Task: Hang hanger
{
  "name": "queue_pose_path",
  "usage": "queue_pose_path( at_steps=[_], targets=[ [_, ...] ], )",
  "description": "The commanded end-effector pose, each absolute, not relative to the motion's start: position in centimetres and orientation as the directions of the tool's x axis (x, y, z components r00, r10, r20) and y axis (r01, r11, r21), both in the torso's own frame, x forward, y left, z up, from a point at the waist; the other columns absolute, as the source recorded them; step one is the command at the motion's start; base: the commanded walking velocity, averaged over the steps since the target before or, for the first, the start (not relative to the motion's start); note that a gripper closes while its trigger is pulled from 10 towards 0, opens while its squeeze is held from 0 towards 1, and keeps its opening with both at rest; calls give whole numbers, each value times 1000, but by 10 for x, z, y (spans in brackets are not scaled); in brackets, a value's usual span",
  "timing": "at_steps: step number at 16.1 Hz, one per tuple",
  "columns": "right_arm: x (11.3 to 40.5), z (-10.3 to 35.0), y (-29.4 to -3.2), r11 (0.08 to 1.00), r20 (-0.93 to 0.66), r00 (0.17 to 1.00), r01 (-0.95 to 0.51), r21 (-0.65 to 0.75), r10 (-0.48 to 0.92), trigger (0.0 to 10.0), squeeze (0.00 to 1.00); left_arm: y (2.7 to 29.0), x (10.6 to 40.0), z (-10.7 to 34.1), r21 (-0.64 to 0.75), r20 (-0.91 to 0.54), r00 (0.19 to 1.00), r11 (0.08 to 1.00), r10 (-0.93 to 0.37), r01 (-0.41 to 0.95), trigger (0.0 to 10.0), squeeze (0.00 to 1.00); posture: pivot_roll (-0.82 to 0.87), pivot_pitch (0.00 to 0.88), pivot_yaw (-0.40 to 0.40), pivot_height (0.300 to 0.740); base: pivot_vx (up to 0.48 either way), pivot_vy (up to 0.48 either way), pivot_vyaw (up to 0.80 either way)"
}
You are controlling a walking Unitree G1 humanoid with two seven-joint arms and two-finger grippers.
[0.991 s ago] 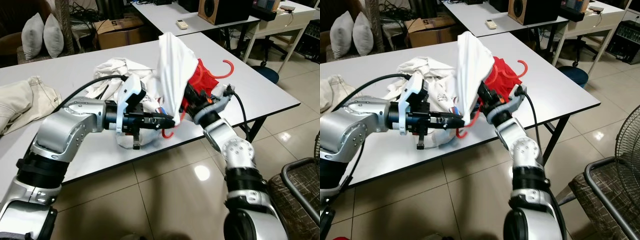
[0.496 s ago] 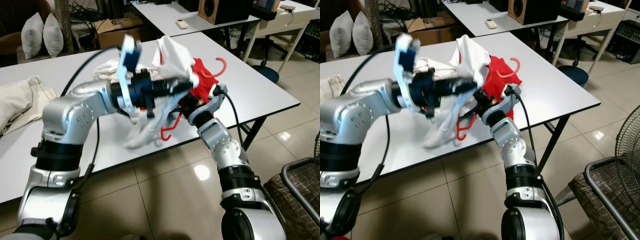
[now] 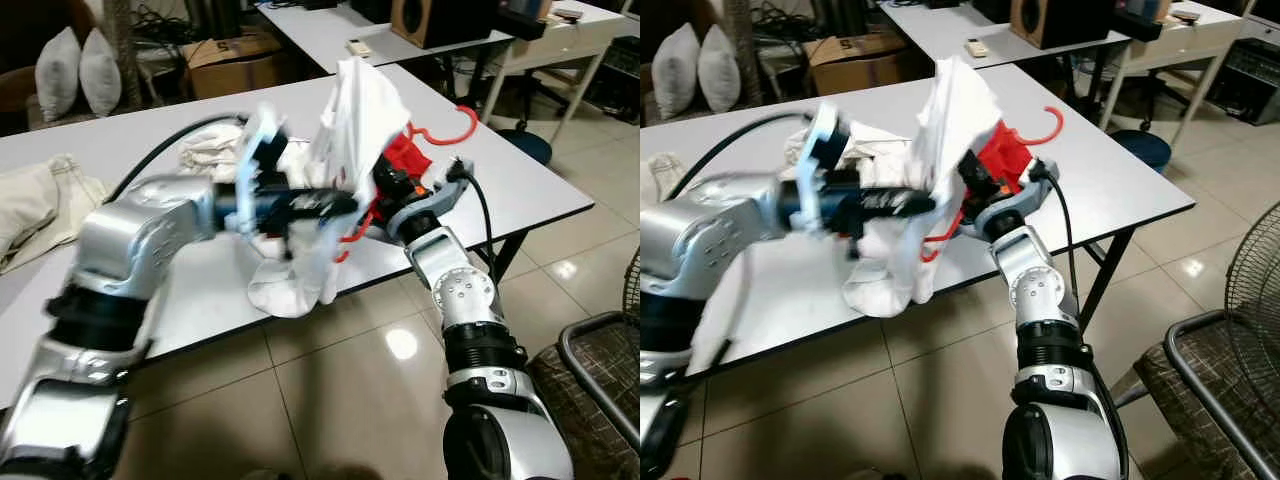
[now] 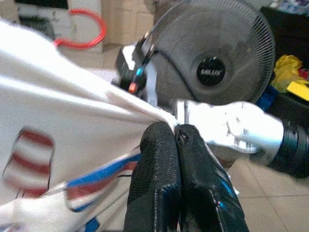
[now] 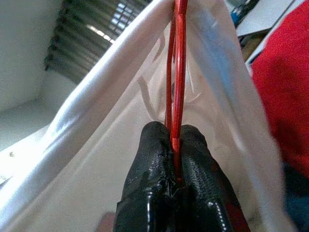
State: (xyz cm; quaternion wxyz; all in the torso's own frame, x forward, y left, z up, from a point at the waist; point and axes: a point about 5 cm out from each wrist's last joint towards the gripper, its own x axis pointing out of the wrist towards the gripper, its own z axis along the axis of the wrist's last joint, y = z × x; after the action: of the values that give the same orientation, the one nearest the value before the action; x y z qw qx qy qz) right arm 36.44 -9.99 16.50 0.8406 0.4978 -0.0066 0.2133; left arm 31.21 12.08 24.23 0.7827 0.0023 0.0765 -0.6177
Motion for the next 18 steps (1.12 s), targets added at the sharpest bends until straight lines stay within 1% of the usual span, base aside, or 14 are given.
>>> queue_pose_path(
  at_steps=[1,2,3,4,5,7,10,11,13,14,16,17,18],
  targets=[
    [370,176,-96,393,252,909,-377,839,333,10000,0,120,304,247,-88,-117,167,178,-979,980,0,0,-129,0,55,740,0,0,0],
    [373,178,-94,376,252,912,-368,850,324,10000,0,119,298,249,-105,-107,127,138,-986,985,0,0,-118,0,51,740,0,0,0],
    [376,180,-91,359,251,915,-361,861,317,10000,0,118,295,249,-113,-109,111,123,-988,986,0,0,-107,0,48,740,0,0,0],
    [377,180,-89,344,248,917,-353,870,313,10000,0,116,294,249,-120,-105,106,118,-989,986,0,0,-107,0,48,740,0,0,0],
    [379,180,-84,349,242,916,-352,868,321,10000,0,114,293,252,-130,-82,106,116,-991,985,0,0,-87,0,44,740,0,0,0],
    [380,177,-76,350,230,915,-345,871,330,10000,0,107,290,262,-161,-7,74,74,-997,984,0,0,-64,0,43,740,0,0,0],
    [381,175,-67,356,216,919,-333,873,329,10000,0,97,293,277,-199,106,64,42,-992,979,0,0,-61,0,61,740,0,0,0],
    [381,175,-67,360,214,919,-332,872,330,10000,0,96,295,277,-194,104,79,57,-991,979,0,0,-61,0,61,740,0,0,0],
    [378,170,-66,416,176,911,-333,846,373,10000,0,98,311,276,-152,71,187,175,-980,973,0,0,-79,0,75,740,0,0,0],
    [372,166,-71,455,130,901,-328,828,413,10000,0,97,318,279,-146,81,234,220,-969,964,0,0,-95,0,83,740,0,0,0],
    [362,160,-81,468,68,903,-283,837,425,10000,0,91,320,282,-134,88,230,217,-969,967,0,0,-118,0,95,740,0,0,0],
    [351,158,-86,472,54,896,-282,835,441,10000,0,84,317,282,-131,97,198,185,-975,974,0,0,-126,0,101,740,0,0,0],
    [343,156,-88,491,40,893,-284,824,449,10000,0,80,315,281,-131,103,185,171,-977,977,0,0,-140,0,109,740,0,0,0]
  ],
)
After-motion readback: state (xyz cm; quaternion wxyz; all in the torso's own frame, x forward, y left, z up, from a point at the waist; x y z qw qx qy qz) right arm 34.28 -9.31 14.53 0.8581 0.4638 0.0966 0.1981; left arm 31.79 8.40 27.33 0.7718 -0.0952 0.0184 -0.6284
